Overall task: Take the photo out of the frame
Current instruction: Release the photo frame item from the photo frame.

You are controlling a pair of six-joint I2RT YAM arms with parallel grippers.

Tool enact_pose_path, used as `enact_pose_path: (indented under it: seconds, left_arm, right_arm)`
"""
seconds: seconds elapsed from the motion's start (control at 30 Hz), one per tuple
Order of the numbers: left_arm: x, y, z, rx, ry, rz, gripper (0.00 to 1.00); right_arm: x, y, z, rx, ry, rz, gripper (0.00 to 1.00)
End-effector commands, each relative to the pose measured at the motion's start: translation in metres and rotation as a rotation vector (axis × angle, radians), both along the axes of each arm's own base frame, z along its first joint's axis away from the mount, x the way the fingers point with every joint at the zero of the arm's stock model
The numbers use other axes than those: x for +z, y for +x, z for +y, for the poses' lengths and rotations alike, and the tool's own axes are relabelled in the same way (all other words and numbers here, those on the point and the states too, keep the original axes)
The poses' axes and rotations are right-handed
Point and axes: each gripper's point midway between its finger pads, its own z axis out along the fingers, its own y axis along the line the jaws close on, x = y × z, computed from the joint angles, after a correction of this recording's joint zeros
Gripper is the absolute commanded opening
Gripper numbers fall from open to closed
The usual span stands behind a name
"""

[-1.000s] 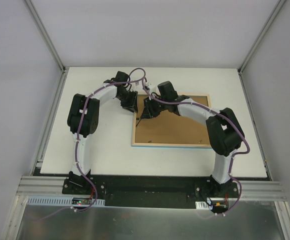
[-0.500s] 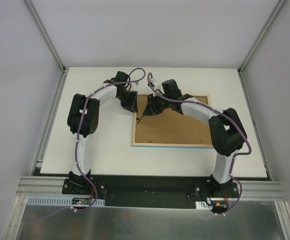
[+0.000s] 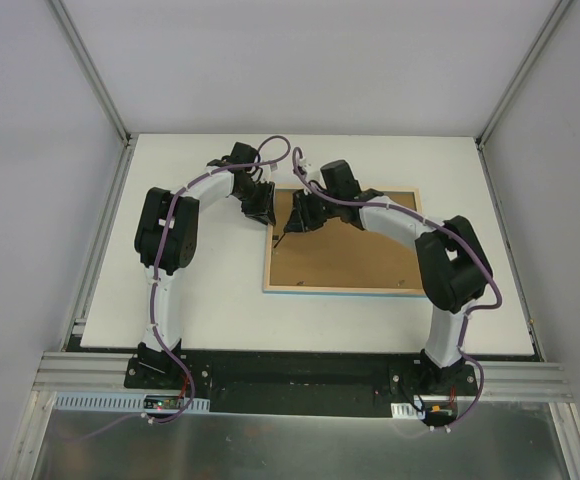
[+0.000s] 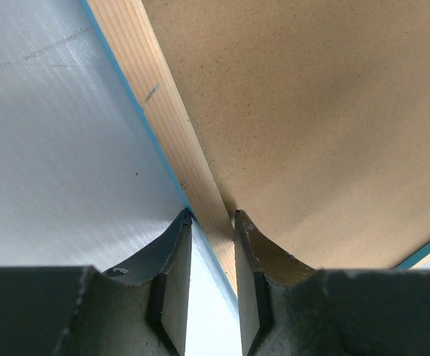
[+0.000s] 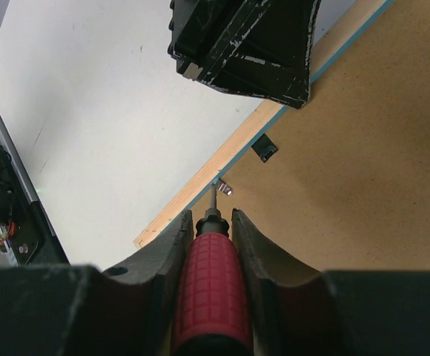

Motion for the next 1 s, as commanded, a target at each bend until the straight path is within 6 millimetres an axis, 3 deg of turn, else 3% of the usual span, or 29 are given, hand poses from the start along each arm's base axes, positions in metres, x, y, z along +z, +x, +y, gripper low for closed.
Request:
enact_pose_path:
  seconds: [0.0,0.5,0.97]
  left_arm:
    - [-0.025,-0.009,0.010,0.002,0.041,0.054,0.15]
    - [-0.024,-0.009,0.010,0.001,0.039,0.052,0.15]
    - [-0.025,-0.009,0.010,0.001,0.038,0.052,0.15]
  right_arm:
    - [-0.001,0.003,0.005,-0.011,0.000,-0.017,0.01]
    - [-0.018,0.006,0.006,-0.046,-0.053,-0.012,0.01]
    - [-0.009,-0.012,0.022,0.061,0.008,0.008,0.01]
